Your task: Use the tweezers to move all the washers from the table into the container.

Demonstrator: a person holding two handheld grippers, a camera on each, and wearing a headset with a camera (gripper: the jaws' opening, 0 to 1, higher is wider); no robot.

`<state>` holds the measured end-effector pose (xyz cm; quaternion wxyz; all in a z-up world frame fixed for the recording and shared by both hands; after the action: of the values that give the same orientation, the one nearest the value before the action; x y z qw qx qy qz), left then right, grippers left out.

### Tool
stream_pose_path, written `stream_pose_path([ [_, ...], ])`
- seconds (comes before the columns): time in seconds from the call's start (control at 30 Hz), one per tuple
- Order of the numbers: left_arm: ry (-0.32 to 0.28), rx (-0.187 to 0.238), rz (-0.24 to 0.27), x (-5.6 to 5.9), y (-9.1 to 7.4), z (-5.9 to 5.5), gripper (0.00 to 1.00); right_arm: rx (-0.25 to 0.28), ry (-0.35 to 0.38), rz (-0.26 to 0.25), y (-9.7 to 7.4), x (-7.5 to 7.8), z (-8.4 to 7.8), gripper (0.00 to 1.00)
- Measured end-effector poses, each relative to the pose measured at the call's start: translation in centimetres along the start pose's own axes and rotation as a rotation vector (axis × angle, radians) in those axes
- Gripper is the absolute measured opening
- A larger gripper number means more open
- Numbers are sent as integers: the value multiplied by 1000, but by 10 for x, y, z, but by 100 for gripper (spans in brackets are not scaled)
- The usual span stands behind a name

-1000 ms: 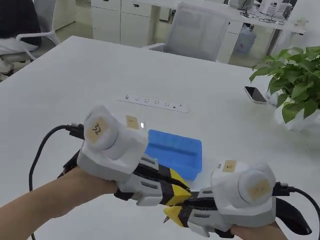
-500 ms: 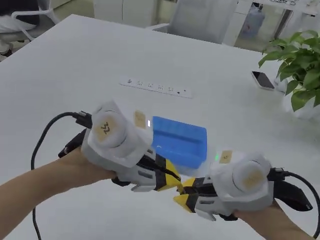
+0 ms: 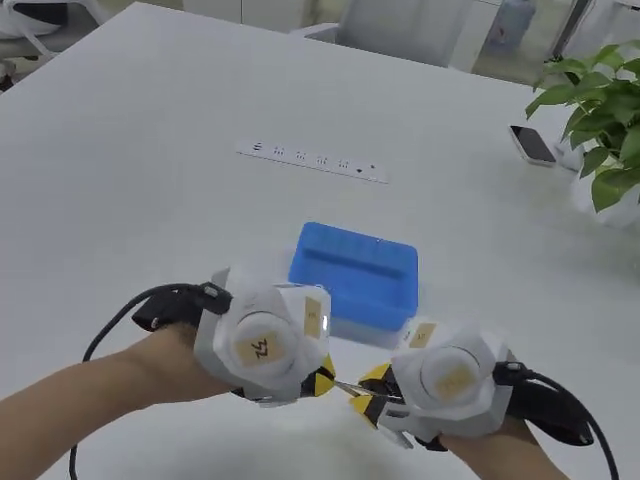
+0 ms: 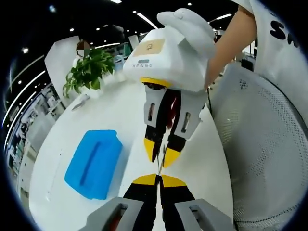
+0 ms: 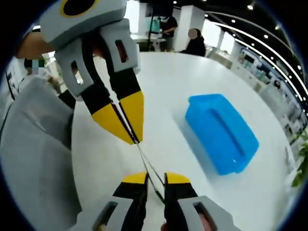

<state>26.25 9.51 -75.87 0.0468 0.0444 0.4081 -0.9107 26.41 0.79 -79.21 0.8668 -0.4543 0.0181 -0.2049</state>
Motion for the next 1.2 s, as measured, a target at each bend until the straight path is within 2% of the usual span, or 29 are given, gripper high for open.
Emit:
stream_pose_path([
  [0.03,15,-27,-8,0,2,-5,0,2,1,0,1,0,0,9],
  [0.07,23,-55,-10,-1,4,-10,0,-1,35,1,2,-1,-1,10],
  [0.17,13,-60,-20,-5,8,-16,0,-15,76,16,1,-2,-5,17],
  [0.27,2,-91,-34,-7,10,-23,0,-16,107,-6,-9,-2,-11,18],
  [0.33,4,-123,-48,-7,14,-31,0,-20,169,-12,-19,-4,-18,20],
  [0.4,-3,-136,-48,-7,19,-36,0,-23,220,-8,-29,-8,-26,22],
  [0.5,-21,-165,-49,-5,23,-40,0,-79,263,4,-39,-17,-43,24],
  [0.53,-39,-171,-47,-4,24,-40,0,-115,276,15,-41,-21,-49,25],
  [0.67,-59,-181,-53,-2,28,-44,0,-117,295,-1,-46,-29,-57,26],
  [0.83,-79,-191,-42,0,31,-49,0,-65,407,-22,-53,-32,-53,27],
  [0.93,-97,-183,-27,-1,30,-49,2,-16,471,-35,-59,-32,-49,27],
  [1.0,-133,-170,-22,-1,28,-47,9,11,502,-40,-65,-31,-48,28],
  [1.1,-193,-127,46,-2,20,-46,16,65,549,-61,-74,-28,-44,30],
  [1.2,-319,-73,83,1,7,-44,21,130,587,-101,-84,-22,-40,34],
])
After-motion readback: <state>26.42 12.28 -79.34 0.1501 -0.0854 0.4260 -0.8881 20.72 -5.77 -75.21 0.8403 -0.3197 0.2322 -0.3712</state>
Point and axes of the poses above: the centre of the closed fingertips' face, and the gripper's own axes: y roughly forward along the fingers, x roughly to its right, z roughly out of its top, the point moved 6 cm from there along -y, roughly backward along the fingers, and after that the axes turned 5 degrees about -z, right-handed, at the moved point
